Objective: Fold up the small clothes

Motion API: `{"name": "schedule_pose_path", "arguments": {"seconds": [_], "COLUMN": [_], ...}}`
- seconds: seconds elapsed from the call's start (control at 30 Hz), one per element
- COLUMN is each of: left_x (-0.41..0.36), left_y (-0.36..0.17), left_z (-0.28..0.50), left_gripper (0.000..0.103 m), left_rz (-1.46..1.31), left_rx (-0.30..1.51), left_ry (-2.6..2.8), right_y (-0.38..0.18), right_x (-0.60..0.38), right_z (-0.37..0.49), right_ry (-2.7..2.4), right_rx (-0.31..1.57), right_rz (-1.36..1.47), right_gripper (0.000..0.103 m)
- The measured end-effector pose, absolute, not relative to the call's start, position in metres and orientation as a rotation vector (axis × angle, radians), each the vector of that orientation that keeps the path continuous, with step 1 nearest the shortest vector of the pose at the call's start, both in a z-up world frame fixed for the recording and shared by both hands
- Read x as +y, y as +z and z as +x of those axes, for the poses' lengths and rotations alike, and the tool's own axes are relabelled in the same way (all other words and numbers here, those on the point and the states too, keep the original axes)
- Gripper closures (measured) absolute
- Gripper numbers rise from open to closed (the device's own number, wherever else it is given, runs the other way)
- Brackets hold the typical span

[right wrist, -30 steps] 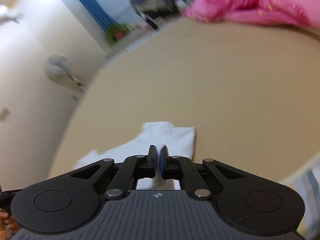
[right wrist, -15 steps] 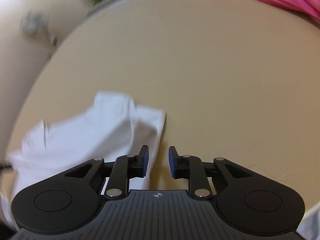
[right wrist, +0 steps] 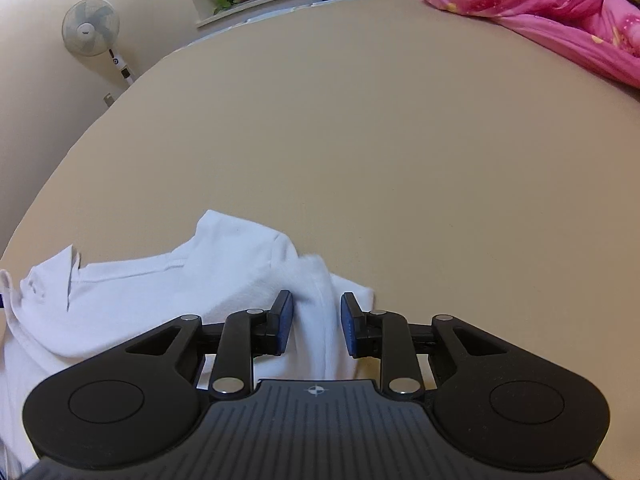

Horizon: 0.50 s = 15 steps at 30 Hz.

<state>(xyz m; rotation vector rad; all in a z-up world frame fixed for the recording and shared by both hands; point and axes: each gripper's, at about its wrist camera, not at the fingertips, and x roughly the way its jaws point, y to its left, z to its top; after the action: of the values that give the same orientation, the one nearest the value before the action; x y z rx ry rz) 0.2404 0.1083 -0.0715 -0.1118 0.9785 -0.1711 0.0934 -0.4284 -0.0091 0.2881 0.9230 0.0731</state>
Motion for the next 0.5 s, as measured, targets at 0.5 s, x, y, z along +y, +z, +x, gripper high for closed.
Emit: {"name": "schedule_pose_path", "arguments": {"seconds": [0.5], "left_x": [0.111], "left_y": [-0.069], "left_z": [0.256], "left_gripper": [0.099], "left_rz": [-0.131], "left_rx": [0.843], "left_ry": [-0.039], "right_y": [-0.001], "right_x": [-0.435], "right_z": [0.123], "right_ry": [-0.07], "right_rx": [0.682], "right_rz": [0.418], "right_gripper": [0.098]}}
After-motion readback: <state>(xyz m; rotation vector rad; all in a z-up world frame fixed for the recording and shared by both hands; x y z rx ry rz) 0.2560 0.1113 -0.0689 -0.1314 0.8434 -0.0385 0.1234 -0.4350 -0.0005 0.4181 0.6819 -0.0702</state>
